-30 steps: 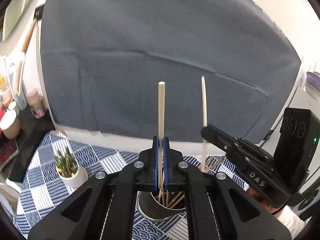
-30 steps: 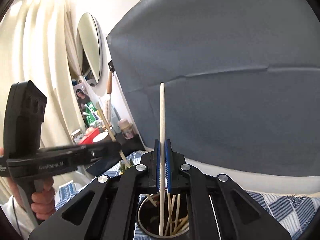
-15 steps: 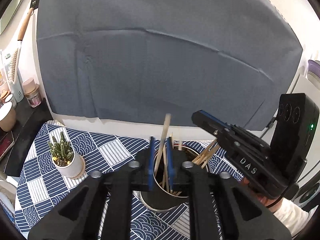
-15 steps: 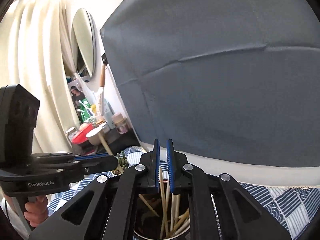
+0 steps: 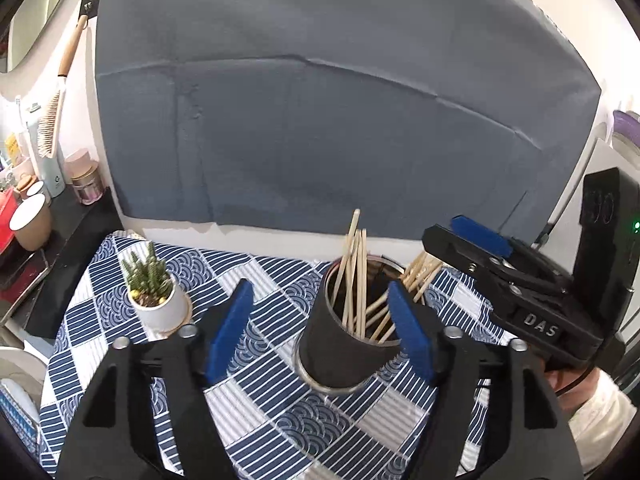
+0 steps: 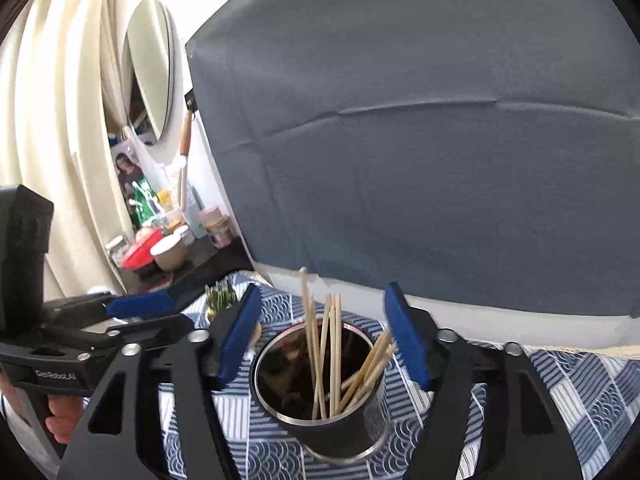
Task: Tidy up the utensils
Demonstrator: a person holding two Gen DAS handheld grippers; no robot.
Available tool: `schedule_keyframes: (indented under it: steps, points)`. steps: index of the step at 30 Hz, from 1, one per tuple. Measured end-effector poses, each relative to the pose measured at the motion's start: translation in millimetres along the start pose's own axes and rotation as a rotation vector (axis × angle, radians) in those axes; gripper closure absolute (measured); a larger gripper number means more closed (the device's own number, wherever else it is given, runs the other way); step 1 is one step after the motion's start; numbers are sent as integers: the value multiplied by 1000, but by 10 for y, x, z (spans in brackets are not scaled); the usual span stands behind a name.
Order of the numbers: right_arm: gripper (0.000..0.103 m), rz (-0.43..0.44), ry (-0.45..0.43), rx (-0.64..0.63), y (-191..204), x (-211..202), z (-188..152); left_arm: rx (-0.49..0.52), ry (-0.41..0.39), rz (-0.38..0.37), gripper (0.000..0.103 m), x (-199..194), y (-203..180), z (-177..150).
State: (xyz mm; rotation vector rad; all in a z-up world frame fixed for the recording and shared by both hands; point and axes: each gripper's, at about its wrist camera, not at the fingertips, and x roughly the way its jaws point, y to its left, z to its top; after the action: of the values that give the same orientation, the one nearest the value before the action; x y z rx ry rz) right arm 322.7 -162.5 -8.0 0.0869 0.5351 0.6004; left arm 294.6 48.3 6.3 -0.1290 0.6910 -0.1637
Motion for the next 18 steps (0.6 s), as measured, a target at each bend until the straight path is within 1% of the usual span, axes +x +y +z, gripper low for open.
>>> schedule_keyframes:
  steps: [1, 2, 3, 5, 8, 12, 13, 16, 18]
  points:
    - [30, -14, 5, -4, 31, -35, -27, 3, -1, 5, 22, -41, 8, -34]
    - [28, -23, 6, -4, 58, -75, -57, 4, 0, 11, 15, -75, 16, -62]
    - [26, -24, 5, -4, 76, -105, -79, 4, 1, 15, 13, -99, 21, -75]
    - [19, -26, 6, -2, 122, -176, -135, -2, 5, 24, 7, -170, 57, -135]
    - [17, -45, 19, -4, 211, -268, -204, -15, 13, 23, 6, -256, 111, -219]
    - [16, -93, 44, 1, 329, -387, -287, -19, 23, 32, 6, -359, 149, -314]
    - [15, -106, 48, 3, 355, -421, -309, -25, 55, 40, 6, -405, 156, -348]
    - [14, -129, 55, 4, 429, -537, -380, -16, 70, 30, 6, -516, 161, -439]
    - [13, -143, 56, 13, 477, -630, -445, -10, 71, 37, 6, -580, 159, -491]
